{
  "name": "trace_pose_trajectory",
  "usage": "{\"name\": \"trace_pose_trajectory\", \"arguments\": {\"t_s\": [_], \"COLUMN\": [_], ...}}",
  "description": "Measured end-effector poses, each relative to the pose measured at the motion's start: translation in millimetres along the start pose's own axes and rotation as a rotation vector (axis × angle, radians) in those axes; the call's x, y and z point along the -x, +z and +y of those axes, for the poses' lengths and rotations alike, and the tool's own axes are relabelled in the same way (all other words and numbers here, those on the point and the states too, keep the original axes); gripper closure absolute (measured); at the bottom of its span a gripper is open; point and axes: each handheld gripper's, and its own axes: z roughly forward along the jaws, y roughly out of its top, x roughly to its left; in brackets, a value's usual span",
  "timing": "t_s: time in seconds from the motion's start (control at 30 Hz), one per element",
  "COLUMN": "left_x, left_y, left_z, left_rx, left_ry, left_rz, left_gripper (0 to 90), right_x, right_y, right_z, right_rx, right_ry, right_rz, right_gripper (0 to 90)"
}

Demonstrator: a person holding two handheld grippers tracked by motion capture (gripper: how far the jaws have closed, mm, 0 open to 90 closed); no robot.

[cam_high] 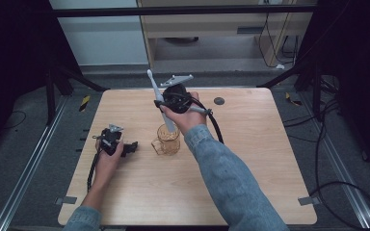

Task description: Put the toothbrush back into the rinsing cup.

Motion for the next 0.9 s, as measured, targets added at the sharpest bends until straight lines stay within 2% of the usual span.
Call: {"name": "trace_pose_trajectory", "arguments": {"t_s": [0.1,0.17,0.57,0.73,0.9], "left_x": [0.0,0.0,-0.1,0.0,-0.2], "left_y": [0.0,0.1,-0.1,0.0,-0.1], "left_z": [0.0,0.1,0.1,0.1,0.2], "left_rx": [0.000,0.000,-0.002,-0.002,-0.004], "left_ry": [0.000,0.001,0.001,0.002,0.004], "left_rz": [0.000,-0.001,-0.001,-0.001,-0.001], "left_gripper": [0.0,0.0,0.0,0.0,0.0], "right_x": [-0.6,-3.4,-4.5,-4.9,-4.6], "right_y": [4.3,8.3,23.6,29.3,31.1], "right_z": [-5.2,-11.8,-32.1,-42.1,-46.1], "right_rx": [-0.011,-0.019,-0.047,-0.078,-0.086], "right_ry": [0.000,-0.020,0.009,0.004,0.009], "right_rz": [-0.003,-0.023,0.001,-0.003,0.000], "right_gripper": [67.1,67.1,67.1,67.1,67.1]}}
